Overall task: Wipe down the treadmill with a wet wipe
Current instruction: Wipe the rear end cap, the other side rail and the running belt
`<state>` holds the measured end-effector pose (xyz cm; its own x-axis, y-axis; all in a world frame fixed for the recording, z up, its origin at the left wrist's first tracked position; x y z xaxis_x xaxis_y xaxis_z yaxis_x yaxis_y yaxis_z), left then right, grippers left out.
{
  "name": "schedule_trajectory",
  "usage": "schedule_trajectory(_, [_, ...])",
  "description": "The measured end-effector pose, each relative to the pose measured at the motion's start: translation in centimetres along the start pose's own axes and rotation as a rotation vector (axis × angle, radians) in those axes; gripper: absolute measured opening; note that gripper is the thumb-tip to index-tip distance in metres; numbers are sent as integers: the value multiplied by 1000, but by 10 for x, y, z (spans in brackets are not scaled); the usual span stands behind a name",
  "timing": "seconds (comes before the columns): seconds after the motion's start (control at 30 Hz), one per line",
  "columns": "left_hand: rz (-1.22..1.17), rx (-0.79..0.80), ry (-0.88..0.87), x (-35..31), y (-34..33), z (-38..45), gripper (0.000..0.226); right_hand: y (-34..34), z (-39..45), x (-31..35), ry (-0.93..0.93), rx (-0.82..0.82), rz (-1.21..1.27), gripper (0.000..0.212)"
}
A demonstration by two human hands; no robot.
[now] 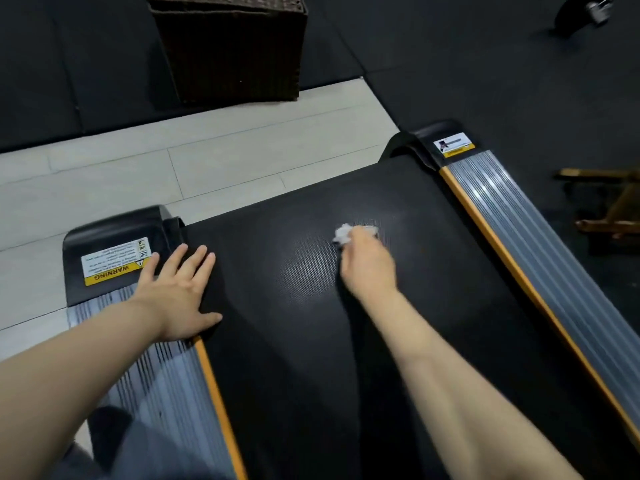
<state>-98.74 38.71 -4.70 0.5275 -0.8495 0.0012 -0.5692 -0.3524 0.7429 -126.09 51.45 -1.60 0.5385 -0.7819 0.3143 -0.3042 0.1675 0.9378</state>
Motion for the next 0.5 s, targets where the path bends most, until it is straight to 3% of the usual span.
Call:
schedule_trajectory(0.07, [34,8,0,-1,1,-1,103,-32,-51,59,320,145,-91,22])
schedule_trajectory(0.13, [49,5,-3,-2,0,-2,103,-32,-55,66,399,191,-128,26])
schedule_trajectory(0.27, [54,14,-4,-2,0,-4,102,16,15,0,172,56,-106,49])
schedule_trajectory(0.37, [74,-14,4,-4,5,-5,100,43,62,-64,4,-22,-175,25])
schedule_trajectory(0.5, [159,-50,83,-21,7,-6,99,85,90,-159,-408,-164,-119,6])
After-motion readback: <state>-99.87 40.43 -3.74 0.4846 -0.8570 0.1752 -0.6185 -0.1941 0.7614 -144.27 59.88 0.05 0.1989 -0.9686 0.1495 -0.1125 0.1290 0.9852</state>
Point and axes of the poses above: each hand's wrist, its own z-axis towards the middle knuckle, its own y-axis out of the back of the hand, x = y × z, the point moved 10 cm from there along z, towards the middle knuckle, and after that the axes turned 13 degrees about -y, right-handed, at the moved point
